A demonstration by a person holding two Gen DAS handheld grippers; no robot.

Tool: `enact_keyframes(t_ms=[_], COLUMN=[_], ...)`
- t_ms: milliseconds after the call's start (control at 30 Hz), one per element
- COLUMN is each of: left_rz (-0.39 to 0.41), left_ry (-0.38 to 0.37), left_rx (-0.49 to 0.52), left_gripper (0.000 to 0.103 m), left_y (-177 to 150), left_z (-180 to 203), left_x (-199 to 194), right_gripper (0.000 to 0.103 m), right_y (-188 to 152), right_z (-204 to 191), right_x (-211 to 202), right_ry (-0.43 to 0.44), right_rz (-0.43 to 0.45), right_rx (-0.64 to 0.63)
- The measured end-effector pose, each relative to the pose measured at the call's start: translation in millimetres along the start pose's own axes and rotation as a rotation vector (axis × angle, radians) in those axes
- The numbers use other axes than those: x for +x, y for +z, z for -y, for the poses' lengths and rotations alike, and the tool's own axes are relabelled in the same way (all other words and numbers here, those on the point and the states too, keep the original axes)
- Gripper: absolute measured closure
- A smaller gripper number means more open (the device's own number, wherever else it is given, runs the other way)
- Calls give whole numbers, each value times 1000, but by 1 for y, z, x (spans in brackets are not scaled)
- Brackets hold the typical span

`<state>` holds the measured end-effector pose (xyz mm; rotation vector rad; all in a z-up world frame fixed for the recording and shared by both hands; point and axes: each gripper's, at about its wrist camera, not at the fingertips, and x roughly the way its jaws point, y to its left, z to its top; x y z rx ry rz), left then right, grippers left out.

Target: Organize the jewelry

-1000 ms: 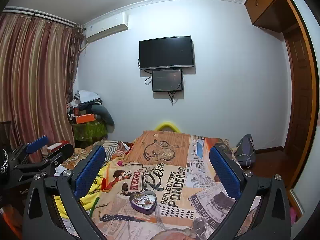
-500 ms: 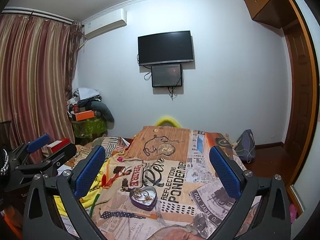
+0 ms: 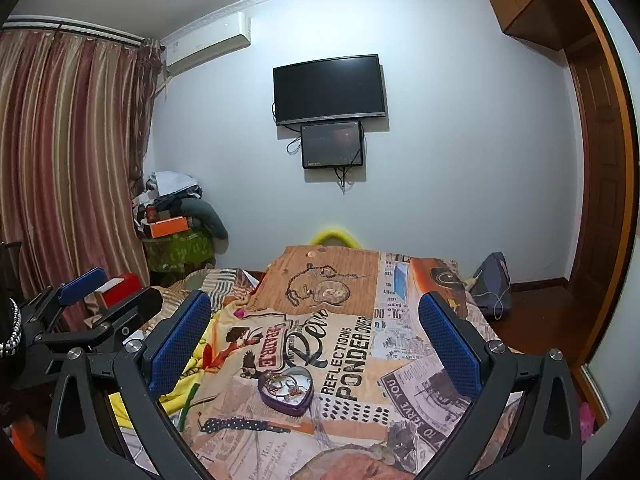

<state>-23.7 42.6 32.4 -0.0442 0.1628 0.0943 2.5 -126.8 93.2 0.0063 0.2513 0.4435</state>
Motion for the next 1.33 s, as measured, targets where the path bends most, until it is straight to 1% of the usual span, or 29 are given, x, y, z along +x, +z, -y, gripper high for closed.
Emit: enact_keyframes(t_ms=[300, 633, 1333], left_rz=[-12, -27, -32], left_ry=[-2, -37, -41], left_rx=[-3, -21, -18], left_gripper=[1, 1, 1], left_y=[0, 1, -3], left_z=[-1, -6, -3], left_x=[3, 6, 6], right_gripper=[0, 0, 0], right_y=[-1, 0, -4], right_z=[0, 0, 1], right_x=[2, 1, 6], right_ry=[1, -5, -10], right_rz=[-17, -20, -33], right_rx=[6, 0, 2])
